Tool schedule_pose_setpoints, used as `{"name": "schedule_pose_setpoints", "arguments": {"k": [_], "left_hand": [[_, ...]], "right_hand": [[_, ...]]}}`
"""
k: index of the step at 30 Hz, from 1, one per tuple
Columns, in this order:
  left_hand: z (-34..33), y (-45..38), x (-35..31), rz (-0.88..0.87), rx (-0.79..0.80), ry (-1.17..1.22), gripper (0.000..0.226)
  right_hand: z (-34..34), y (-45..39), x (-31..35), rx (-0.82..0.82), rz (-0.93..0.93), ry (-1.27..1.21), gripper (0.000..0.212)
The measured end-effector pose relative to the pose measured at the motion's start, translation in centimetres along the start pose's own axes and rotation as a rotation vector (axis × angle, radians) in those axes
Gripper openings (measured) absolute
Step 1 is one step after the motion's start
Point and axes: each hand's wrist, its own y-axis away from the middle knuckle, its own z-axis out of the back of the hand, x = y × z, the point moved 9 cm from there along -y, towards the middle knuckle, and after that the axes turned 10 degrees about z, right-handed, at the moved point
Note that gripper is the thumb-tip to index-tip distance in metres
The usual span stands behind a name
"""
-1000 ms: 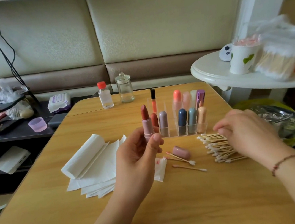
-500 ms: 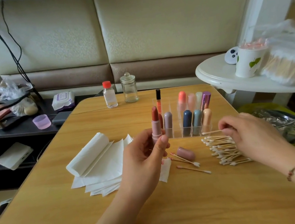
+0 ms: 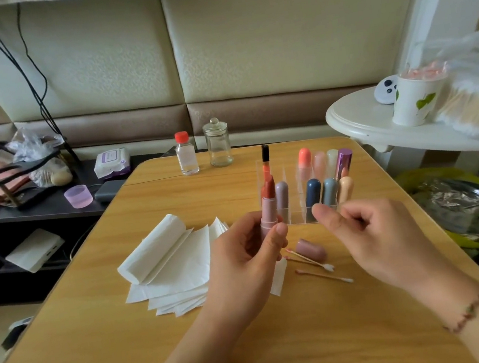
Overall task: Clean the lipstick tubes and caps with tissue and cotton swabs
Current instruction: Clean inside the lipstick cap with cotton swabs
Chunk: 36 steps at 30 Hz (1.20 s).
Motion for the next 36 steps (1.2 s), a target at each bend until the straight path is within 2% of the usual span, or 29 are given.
{"name": "schedule_pose_setpoints", "arguments": {"k": [3,8,11,13,20,23,27,29,33,36], "left_hand": [[-0.1,0.0,0.1,0.011,0.020,0.018,0.022],[-1.3,0.2,-0.1,0.050,0.168,0.169,0.035],[-2.4,0.6,-0.5,0.066,0.271,0.235,0.034],[-2.7,0.7,-0.5,0.074,0.292,0.260,0.033],[-2.9,1.0,-0.7,0.057,0.308,0.259,0.027],[-2.7,1.1,-0.9,0.029,0.300,0.232,0.018],[-2.6,1.1,-0.8,0.029,0.302,0.227,0.022],[-2.5,1.1,-1.0,0.011,0.290,0.190,0.018],[-1.8,1.3,-1.8,-0.047,0.178,0.048,0.007],[-1.3,1.5,-2.2,-0.110,0.069,-0.057,0.008]], "right_hand": [[-0.5,0.6,0.0,-0.047,0.037,-0.122,0.070],[-1.6,1.2,1.4,-0.032,0.106,-0.287,0.041],[-1.5,1.5,2.9,-0.063,0.219,-0.268,0.019],[-1.5,1.6,3.1,-0.067,0.261,-0.202,0.013],[-0.8,1.7,3.3,-0.126,0.325,-0.078,0.012],[-1.1,1.9,3.9,-0.074,0.366,-0.032,0.020],[-0.5,1.7,4.3,-0.099,0.369,-0.021,0.025],[-0.8,1.7,4.4,-0.060,0.373,0.006,0.026],[-0.2,1.8,4.2,-0.102,0.359,0.003,0.025],[-0.5,2.0,4.4,-0.071,0.371,0.027,0.025]]}}
